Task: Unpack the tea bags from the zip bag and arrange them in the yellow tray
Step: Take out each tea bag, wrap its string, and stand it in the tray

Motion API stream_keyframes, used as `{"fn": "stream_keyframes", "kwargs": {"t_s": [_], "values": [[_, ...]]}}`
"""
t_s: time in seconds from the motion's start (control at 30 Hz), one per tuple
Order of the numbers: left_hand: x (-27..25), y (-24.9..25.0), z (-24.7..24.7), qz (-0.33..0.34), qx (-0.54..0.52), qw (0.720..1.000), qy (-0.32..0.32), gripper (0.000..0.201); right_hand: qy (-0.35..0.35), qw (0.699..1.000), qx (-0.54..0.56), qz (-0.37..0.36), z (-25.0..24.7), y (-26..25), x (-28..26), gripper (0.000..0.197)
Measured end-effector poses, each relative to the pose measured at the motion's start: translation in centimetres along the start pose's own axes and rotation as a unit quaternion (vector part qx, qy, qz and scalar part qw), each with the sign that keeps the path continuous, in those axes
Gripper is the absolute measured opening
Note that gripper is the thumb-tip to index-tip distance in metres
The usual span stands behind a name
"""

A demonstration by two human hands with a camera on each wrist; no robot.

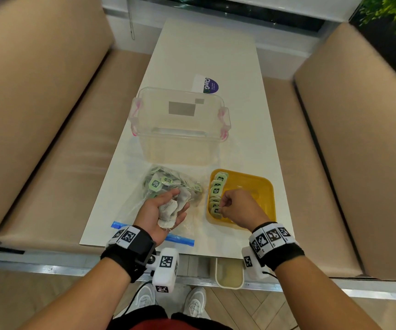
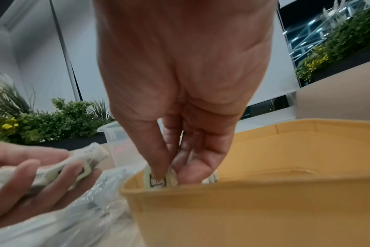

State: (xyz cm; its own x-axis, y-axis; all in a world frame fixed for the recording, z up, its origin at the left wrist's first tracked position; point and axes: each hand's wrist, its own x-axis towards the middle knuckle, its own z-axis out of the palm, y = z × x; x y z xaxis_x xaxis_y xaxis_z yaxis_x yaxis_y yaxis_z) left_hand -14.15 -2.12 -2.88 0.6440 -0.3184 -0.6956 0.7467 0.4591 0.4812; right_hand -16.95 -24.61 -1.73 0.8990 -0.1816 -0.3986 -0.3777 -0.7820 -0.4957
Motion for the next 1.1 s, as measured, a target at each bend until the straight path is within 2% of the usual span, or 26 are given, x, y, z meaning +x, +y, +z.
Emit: {"fn": "stream_keyframes", "kwargs": {"t_s": [0.43,0.73,0.83,0.9,1.0,1.07,1.1], "values": [[0.1,0.1,-0.2,-0.001,0.003,1.0,-0.007,0.028,0.04,0.999,0.013,0.02,1.8,-0.4,0.2,0.008],[0.4,0.0,-0.4,0.0,0.002,1.0,-0.007,0.029,0.037,0.997,0.044,0.041,1.4,0.4,-0.2,0.03],[0.5,-0.2,-0.4,0.0,0.005,1.0,-0.006,0.028,0.049,0.996,0.048,0.05,1.0,0.5,-0.3,0.03],[0.4,-0.2,-0.4,-0.001,0.007,1.0,-0.009,0.028,0.085,0.995,0.05,0.026,0.6,0.1,-0.4,0.024],[0.6,-0.4,-0.4,-0.003,0.019,1.0,-0.017,0.029,0.142,0.985,0.078,-0.061,-0.2,-1.5,-0.8,0.012],[0.7,-0.6,-0.4,-0.006,0.025,0.999,-0.022,0.031,0.132,0.977,0.103,-0.133,-0.4,-2.8,-1.0,0.012],[0.7,-0.6,-0.3,-0.007,0.03,0.999,-0.03,0.032,0.11,0.974,0.102,-0.17,-0.4,-3.4,-1.0,0.019]]}}
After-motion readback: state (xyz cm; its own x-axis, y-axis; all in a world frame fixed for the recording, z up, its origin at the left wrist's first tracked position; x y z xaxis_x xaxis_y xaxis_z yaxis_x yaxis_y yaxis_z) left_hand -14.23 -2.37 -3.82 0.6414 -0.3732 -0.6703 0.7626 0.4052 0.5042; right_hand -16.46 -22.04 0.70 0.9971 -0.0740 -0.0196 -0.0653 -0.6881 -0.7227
